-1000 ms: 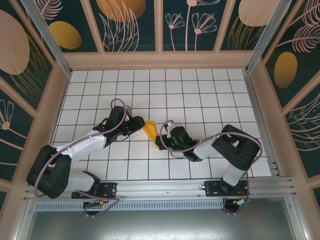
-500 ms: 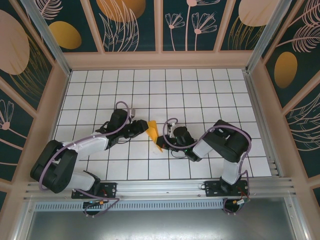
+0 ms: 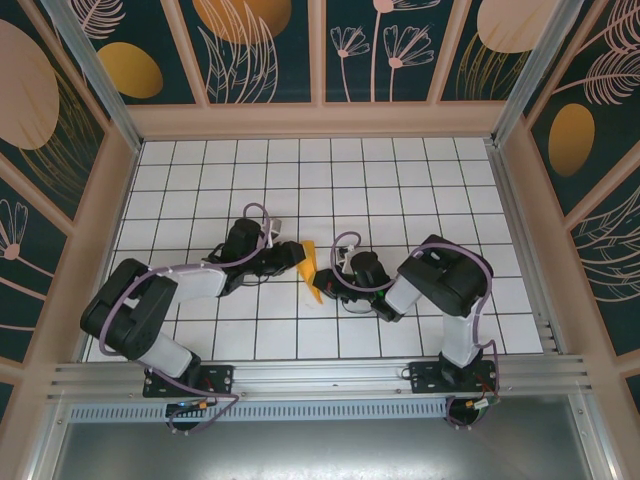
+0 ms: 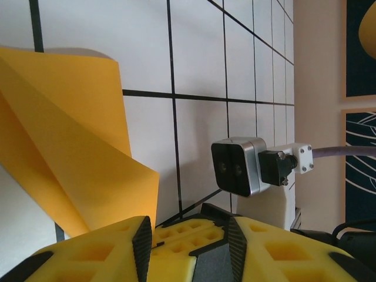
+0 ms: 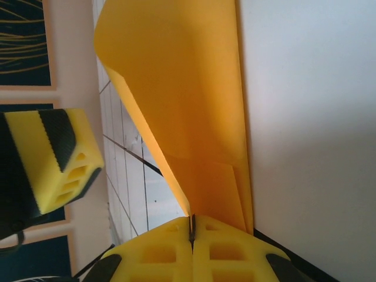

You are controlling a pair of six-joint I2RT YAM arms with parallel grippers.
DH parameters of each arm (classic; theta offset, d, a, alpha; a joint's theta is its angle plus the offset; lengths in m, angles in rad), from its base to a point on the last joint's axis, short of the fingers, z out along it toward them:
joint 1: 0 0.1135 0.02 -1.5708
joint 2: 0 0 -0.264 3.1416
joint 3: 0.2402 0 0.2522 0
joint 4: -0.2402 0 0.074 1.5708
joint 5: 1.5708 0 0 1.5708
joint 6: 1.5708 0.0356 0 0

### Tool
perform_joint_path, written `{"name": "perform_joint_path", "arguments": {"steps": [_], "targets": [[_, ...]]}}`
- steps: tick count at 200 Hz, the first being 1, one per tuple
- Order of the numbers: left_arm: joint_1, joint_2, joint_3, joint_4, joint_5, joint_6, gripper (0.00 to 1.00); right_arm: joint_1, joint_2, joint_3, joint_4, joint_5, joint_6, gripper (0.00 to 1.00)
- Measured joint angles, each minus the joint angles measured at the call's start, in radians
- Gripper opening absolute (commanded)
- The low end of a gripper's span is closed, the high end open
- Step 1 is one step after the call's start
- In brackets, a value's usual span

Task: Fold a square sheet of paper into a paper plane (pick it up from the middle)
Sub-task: Fold the wing for the fifth time at the center of the table.

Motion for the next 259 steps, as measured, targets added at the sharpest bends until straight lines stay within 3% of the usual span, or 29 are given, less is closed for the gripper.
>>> {"name": "perform_joint_path", "arguments": {"steps": [138,234,259], "targets": [[-0.002,0.107,-0.002,0.162,0.069,-0.013,0.51,-0.009,0.023,0.013,0.026,0.000,0.118,0.00],[-0.002,0.232,0.031,0.192,0.073,-0.020,0.48,-0.010,0.023,0.023,0.009,0.001,0.122,0.00],[-0.002,0.235,0.037,0.177,0.066,-0.023,0.46,-0.009,0.008,0.029,-0.034,0.009,0.121,0.05]]}}
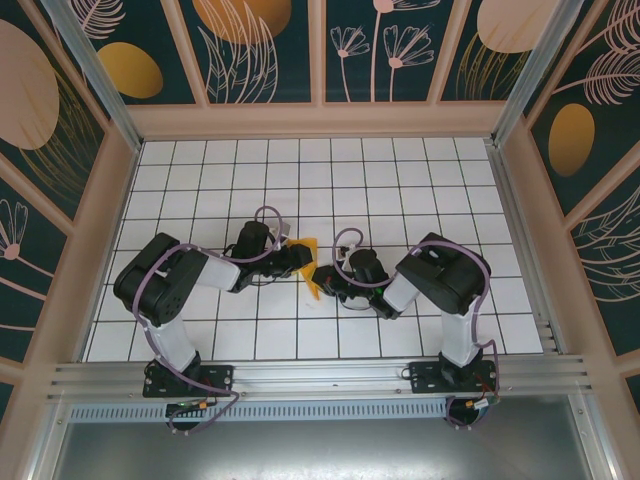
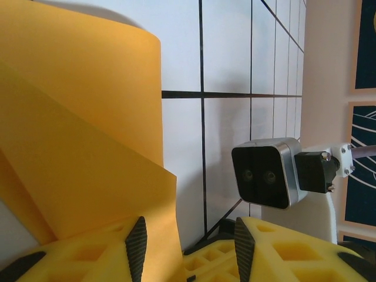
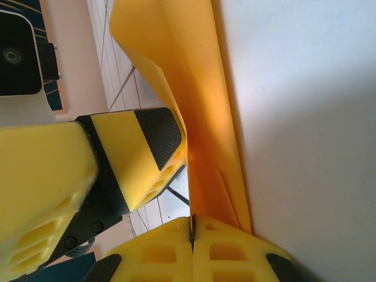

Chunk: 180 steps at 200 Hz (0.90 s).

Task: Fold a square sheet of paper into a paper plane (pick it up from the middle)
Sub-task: Fold the wing for the fifth time at the center of the table.

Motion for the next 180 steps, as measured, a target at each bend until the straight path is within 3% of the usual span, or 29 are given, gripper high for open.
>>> {"name": "perform_joint_path", "arguments": {"steps": [60,130,156,180], "targets": [[0.000,0.004,0.032,-0.066,-0.001,0.003,0.44,0.019,-0.119,0.049,-0.311,0.045,-0.073,0.12],[0.002,0.014,0.061,-0.111,0.012,0.014,0.43,0.034,-0.176,0.061,-0.435,0.055,-0.105,0.16],[0.003,0.020,0.074,-0.130,0.024,0.022,0.43,0.038,-0.195,0.060,-0.477,0.060,-0.109,0.15],[0.004,0.022,0.077,-0.135,0.027,0.023,0.43,0.042,-0.208,0.051,-0.494,0.070,-0.111,0.03]]}}
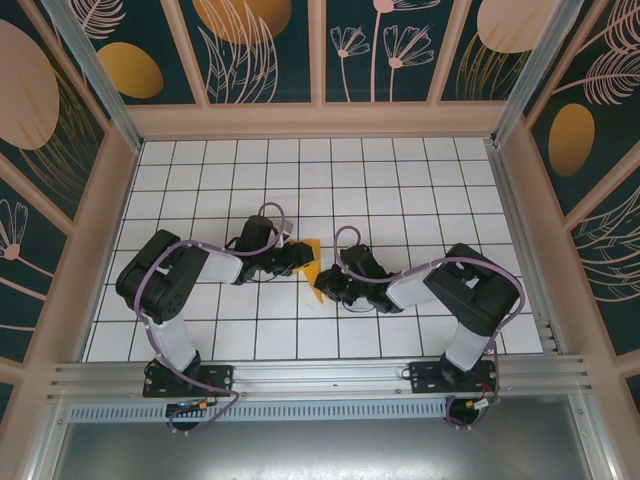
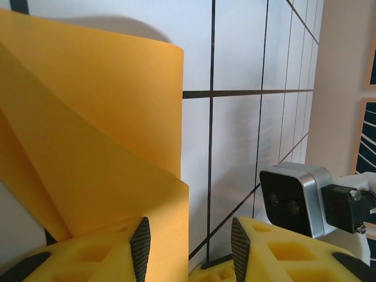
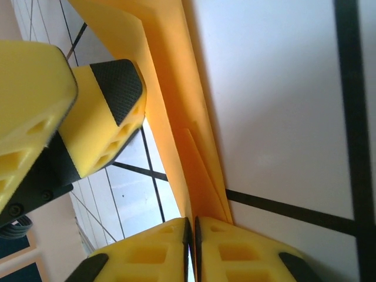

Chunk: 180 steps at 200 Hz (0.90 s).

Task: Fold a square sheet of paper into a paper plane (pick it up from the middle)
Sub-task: Fold the wing for the fifth time at the center of the table.

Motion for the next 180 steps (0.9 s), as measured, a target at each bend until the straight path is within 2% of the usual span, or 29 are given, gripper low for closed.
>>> {"name": "perform_joint_path", "arguments": {"steps": [17,70,132,180], "targets": [[0.000,0.001,0.002,-0.003,0.001,0.002,0.43,0.002,-0.004,-0.003,-0.011,0.004,-0.007,0.01],[0.003,0.006,0.015,-0.024,0.010,0.005,0.43,0.018,-0.011,0.005,-0.043,0.028,-0.017,0.10],[0.006,0.013,0.027,-0.041,0.023,0.007,0.43,0.025,-0.066,0.006,-0.141,0.037,-0.024,0.14],[0.006,0.014,0.030,-0.048,0.023,0.010,0.42,0.025,-0.068,0.006,-0.147,0.034,-0.023,0.04]]}}
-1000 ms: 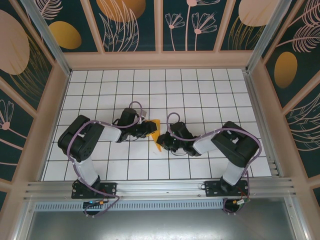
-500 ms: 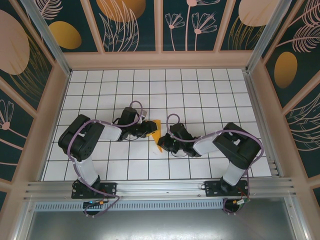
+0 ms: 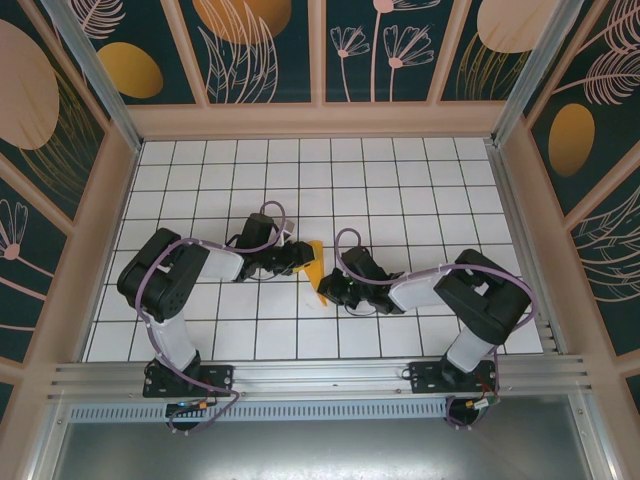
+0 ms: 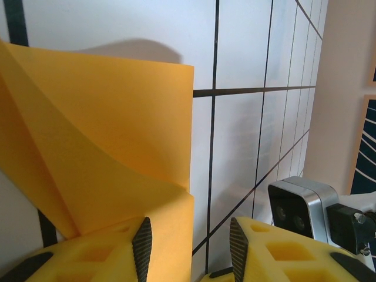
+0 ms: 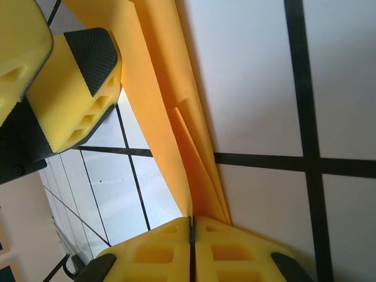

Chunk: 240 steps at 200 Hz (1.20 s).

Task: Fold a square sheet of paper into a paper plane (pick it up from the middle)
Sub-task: Fold the wing for the fifth time at the center of the table.

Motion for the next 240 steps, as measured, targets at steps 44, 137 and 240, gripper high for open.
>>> {"name": "perform_joint_path", "arguments": {"steps": [44,137,240], "targets": [[0.000,0.002,0.003,-0.003,0.002,0.005,0.42,0.000,0.005,-0.010,0.011,-0.002,0.009,0.05],[0.002,0.008,0.015,-0.020,0.009,0.005,0.41,0.005,-0.041,-0.043,-0.008,-0.004,0.008,0.12],[0.005,0.017,0.026,-0.030,0.028,0.015,0.41,0.012,-0.046,-0.100,0.077,-0.007,0.037,0.00]]}}
